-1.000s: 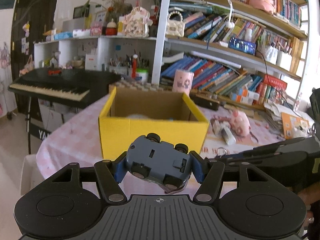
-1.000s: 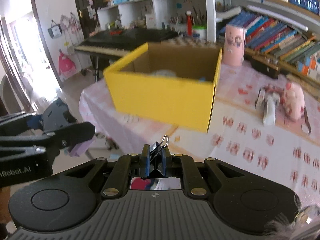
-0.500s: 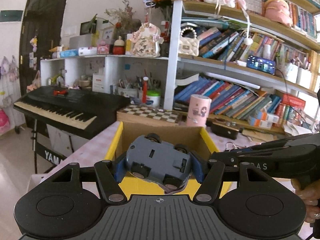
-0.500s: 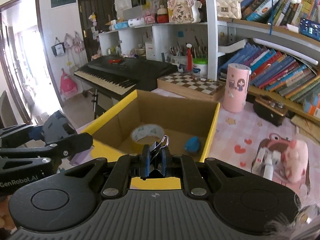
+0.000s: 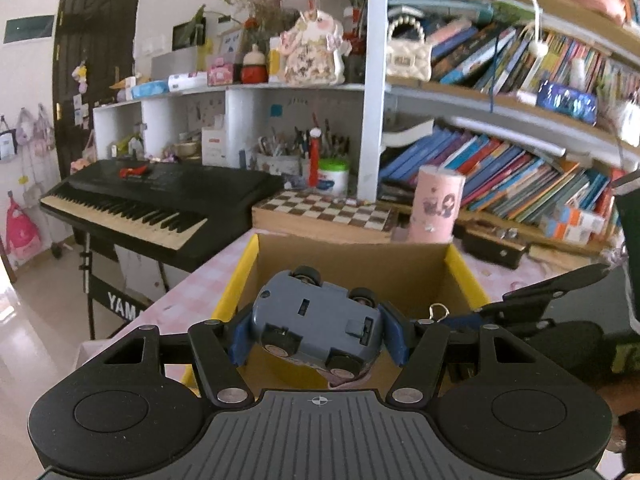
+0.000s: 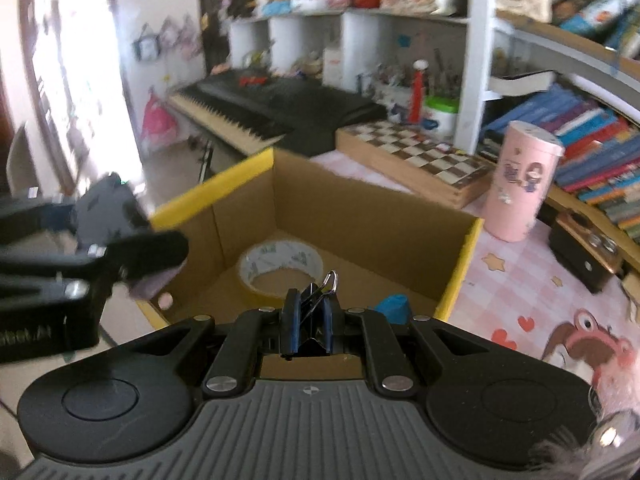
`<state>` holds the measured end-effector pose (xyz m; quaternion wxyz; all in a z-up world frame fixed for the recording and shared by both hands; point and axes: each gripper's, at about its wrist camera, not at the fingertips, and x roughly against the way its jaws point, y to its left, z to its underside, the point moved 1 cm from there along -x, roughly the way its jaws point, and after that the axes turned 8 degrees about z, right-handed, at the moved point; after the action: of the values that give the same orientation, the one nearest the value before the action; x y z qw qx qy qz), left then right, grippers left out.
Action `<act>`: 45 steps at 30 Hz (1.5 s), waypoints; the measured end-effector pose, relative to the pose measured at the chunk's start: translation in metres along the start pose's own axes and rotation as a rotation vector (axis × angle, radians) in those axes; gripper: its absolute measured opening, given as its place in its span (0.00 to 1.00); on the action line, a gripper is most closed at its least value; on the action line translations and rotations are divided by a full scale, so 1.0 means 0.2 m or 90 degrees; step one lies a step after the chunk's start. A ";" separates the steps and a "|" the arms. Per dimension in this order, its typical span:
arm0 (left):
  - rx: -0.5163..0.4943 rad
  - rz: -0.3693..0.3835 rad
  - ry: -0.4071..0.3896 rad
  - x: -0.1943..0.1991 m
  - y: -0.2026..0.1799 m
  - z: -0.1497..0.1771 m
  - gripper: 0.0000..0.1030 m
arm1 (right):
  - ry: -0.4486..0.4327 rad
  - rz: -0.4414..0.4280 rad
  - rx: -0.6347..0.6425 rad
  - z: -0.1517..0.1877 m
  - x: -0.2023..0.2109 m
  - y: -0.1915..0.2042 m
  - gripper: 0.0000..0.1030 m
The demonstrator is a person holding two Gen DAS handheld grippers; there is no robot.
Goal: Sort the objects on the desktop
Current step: 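Lower both grippers into the open yellow box, then open both grippers to drop the toy car and binder clip into the box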
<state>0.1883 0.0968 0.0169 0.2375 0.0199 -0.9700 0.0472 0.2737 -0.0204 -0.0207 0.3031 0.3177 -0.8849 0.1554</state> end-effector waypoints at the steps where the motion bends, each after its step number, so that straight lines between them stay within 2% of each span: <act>1: -0.004 -0.003 0.008 -0.03 0.00 0.00 0.61 | 0.004 -0.004 0.014 0.00 -0.03 0.00 0.10; 10: -0.033 -0.012 0.093 -0.28 0.00 0.06 0.61 | 0.048 -0.026 0.130 0.02 -0.19 0.01 0.10; 18: -0.018 -0.029 0.132 -0.38 0.03 0.08 0.61 | 0.084 -0.060 0.168 0.01 -0.25 0.01 0.11; 25: -0.002 -0.036 0.141 -0.42 0.03 0.09 0.62 | 0.104 -0.077 0.172 0.00 -0.27 0.01 0.11; 29: 0.001 -0.036 0.127 -0.41 0.03 0.08 0.66 | 0.100 -0.077 0.171 -0.01 -0.27 0.01 0.13; 35: 0.005 -0.036 0.076 -0.32 0.01 0.03 0.78 | 0.065 -0.057 0.132 -0.02 -0.23 -0.03 0.39; 45: 0.047 -0.039 0.001 -0.07 -0.03 -0.03 0.83 | -0.046 0.024 0.002 0.00 0.07 -0.14 0.44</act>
<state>0.2031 0.0910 0.0164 0.2388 0.0579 -0.9664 0.0757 0.2835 -0.0483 -0.0092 0.2677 0.3070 -0.9007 0.1513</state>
